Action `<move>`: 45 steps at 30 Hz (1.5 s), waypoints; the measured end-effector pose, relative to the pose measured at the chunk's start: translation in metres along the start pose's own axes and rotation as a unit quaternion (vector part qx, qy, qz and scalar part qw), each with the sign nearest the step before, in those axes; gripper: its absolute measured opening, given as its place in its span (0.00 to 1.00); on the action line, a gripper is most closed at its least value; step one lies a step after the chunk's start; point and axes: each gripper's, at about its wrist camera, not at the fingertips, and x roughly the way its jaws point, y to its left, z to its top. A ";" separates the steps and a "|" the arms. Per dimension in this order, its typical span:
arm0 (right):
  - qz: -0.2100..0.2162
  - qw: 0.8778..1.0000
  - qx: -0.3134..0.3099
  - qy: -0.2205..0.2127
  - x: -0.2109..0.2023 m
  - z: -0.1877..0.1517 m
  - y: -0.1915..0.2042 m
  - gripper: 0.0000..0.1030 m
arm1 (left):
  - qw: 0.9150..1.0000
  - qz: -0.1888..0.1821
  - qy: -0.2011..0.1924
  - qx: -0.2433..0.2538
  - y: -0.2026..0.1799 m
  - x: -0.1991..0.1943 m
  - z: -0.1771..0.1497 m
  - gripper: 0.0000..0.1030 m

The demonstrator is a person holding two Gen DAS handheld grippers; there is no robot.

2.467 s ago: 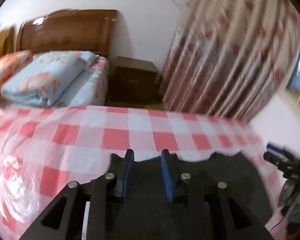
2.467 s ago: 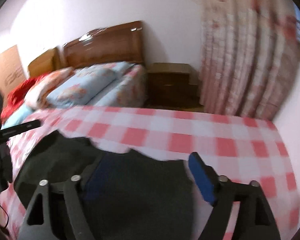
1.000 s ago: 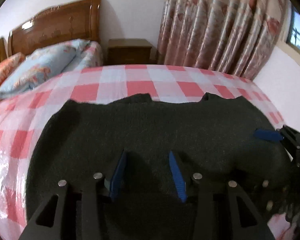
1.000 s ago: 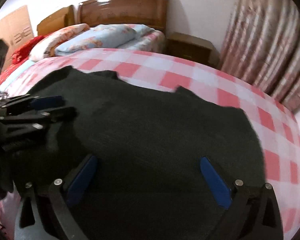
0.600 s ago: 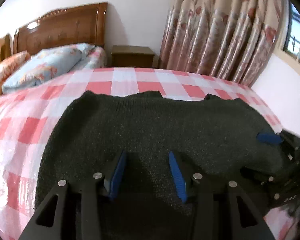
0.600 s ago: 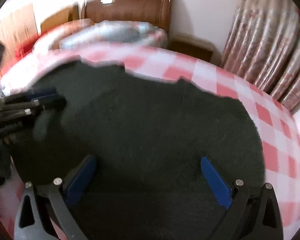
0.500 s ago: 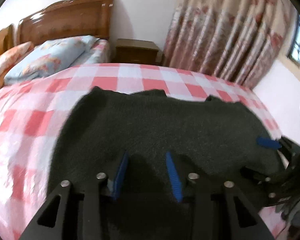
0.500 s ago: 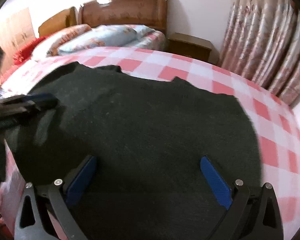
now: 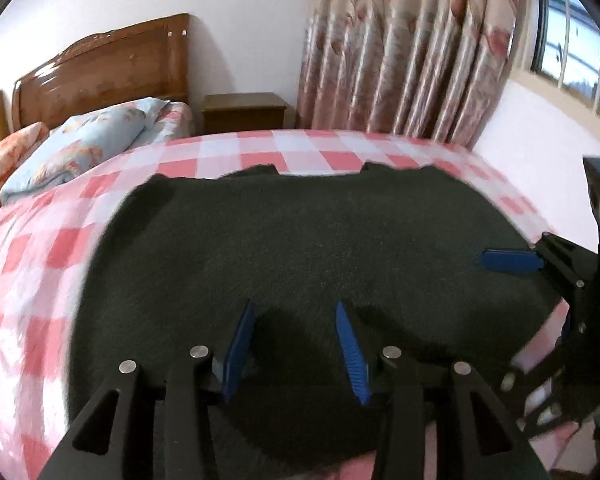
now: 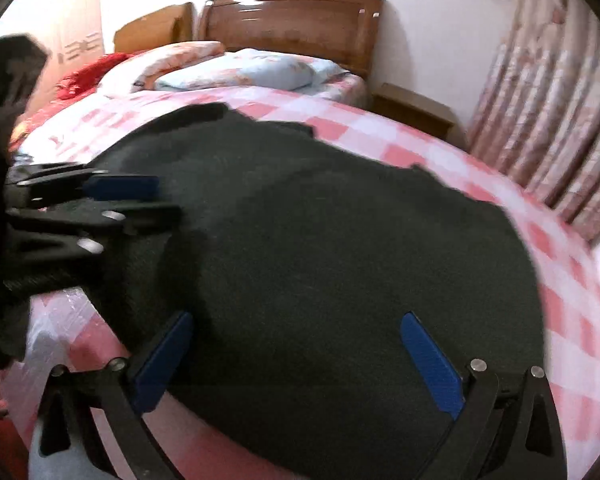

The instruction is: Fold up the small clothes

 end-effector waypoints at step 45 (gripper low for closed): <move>-0.034 0.994 0.094 -0.039 -0.028 -0.018 -0.042 1.00 | 0.999 -0.022 0.007 0.043 -0.026 -0.007 -0.040 0.43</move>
